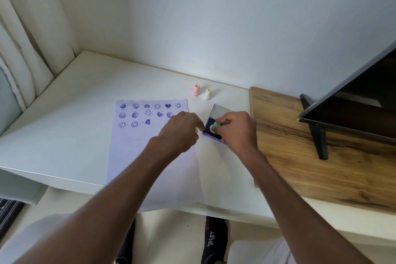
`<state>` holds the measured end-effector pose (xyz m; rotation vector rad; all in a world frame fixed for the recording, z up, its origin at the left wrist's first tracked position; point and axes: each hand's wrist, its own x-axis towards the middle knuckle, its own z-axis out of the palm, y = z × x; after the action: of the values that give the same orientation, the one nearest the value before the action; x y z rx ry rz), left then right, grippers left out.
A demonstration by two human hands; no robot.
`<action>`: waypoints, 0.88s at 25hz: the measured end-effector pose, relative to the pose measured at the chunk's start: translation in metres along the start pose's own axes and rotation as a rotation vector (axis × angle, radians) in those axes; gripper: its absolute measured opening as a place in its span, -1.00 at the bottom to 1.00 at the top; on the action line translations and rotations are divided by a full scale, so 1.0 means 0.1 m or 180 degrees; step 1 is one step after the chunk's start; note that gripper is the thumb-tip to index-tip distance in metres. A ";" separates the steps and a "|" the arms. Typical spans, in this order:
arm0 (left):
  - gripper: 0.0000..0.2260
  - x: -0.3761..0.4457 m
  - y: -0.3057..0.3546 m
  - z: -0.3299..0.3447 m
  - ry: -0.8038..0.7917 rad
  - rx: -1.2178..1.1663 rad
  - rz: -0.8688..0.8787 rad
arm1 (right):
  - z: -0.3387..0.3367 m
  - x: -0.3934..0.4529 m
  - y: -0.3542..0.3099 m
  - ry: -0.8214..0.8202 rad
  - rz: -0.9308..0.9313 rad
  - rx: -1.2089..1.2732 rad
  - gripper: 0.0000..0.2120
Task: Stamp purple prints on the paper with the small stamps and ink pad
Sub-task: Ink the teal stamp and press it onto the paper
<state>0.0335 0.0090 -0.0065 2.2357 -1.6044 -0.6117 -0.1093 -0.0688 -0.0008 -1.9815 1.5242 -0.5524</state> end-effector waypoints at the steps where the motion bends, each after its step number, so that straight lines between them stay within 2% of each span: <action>1: -0.62 0.00 0.00 0.00 0.0007 -0.0012 0.0006 | 0.02 -0.02 -0.01 0.0008 -0.0178 -0.0363 -0.74; 3: -0.64 -0.02 0.01 0.02 0.0033 -0.0011 -0.0020 | 0.04 -0.09 -0.06 0.0046 -0.0469 -0.0810 -0.75; 5: -0.67 -0.03 0.01 -0.01 0.0021 -0.0038 -0.0055 | 0.02 -0.09 -0.08 0.0001 -0.0416 -0.0760 -0.73; 8: -0.69 -0.06 -0.01 -0.08 0.0083 -0.0376 -0.0104 | -0.13 0.09 -0.08 -0.0340 0.0304 -0.0218 -0.80; 10: -0.70 -0.05 -0.02 -0.16 0.0328 -0.0521 -0.0177 | -0.26 0.22 -0.08 -0.0464 0.0834 0.0531 -0.84; 12: -0.71 -0.04 -0.05 -0.22 0.0615 -0.0695 -0.0226 | -0.37 0.26 -0.09 -0.0625 0.1410 0.1768 -0.88; 15: -0.82 -0.01 -0.06 -0.29 0.0945 -0.0972 -0.0412 | -0.47 0.29 -0.16 -0.1557 0.2056 0.3951 -0.90; 17: -0.88 0.00 -0.07 -0.31 0.0975 -0.1018 -0.0476 | -0.44 0.30 -0.22 -0.2050 0.2067 0.4975 -0.87; 19: -0.89 -0.03 -0.09 -0.33 0.0870 -0.0934 -0.0422 | -0.40 0.30 -0.29 -0.2250 0.1920 0.5479 -0.79; 22: -0.86 -0.10 -0.17 -0.41 0.0589 -0.0770 -0.0346 | -0.33 0.28 -0.42 -0.2212 0.1811 0.5560 -0.79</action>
<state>0.0653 0.0238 0.0216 2.1401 -1.2561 -0.5742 -0.0926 -0.0941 0.0516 -0.2527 0.5296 -0.5115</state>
